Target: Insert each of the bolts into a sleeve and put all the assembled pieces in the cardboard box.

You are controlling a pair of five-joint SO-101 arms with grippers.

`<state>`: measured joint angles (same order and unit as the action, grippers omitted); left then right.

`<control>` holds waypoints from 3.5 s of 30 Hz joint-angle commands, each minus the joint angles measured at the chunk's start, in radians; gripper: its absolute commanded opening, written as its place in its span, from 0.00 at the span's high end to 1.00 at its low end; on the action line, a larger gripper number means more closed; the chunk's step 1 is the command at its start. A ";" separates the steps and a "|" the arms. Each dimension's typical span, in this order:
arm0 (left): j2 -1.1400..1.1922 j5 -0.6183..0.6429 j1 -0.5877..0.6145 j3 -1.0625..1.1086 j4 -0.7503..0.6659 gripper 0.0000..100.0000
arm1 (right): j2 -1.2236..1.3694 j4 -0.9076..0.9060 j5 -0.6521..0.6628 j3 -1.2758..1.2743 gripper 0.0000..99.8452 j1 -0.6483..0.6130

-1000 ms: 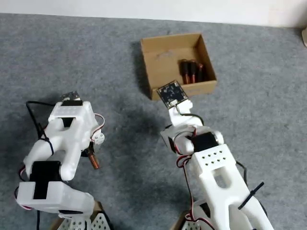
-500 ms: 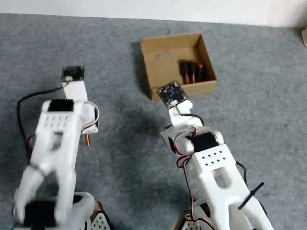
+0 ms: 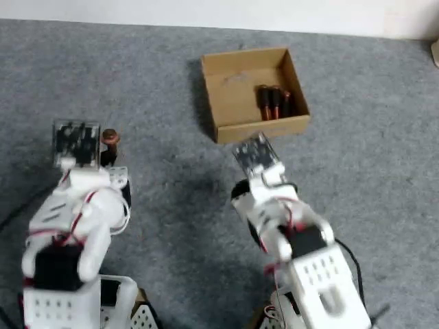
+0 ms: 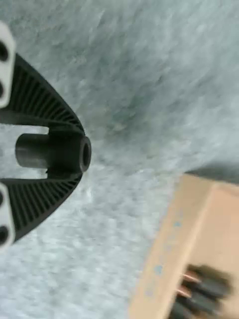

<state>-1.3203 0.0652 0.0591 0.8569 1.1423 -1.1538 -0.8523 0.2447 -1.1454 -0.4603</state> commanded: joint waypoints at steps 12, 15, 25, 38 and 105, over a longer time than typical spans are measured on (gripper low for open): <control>-0.417 0.138 -0.320 0.430 -0.724 0.99 | -0.671 -0.008 0.006 -0.225 0.99 -0.173; -0.429 0.270 -0.321 0.481 -0.799 0.99 | -0.682 -0.008 0.005 -0.228 0.99 -0.194; -0.438 0.543 -0.346 0.541 -0.798 0.99 | -0.684 -0.008 0.003 -0.222 0.99 -0.234; -0.438 0.446 -0.561 0.682 -0.798 0.99 | -0.684 -0.015 0.006 -0.223 0.99 -0.228; -0.426 0.451 -0.627 0.550 -0.529 0.99 | -0.684 0.001 0.009 -0.229 0.99 -0.157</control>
<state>-1.7453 0.5194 -0.5946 1.4108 0.6114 -1.8243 -0.8661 0.2478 -1.3817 -0.6306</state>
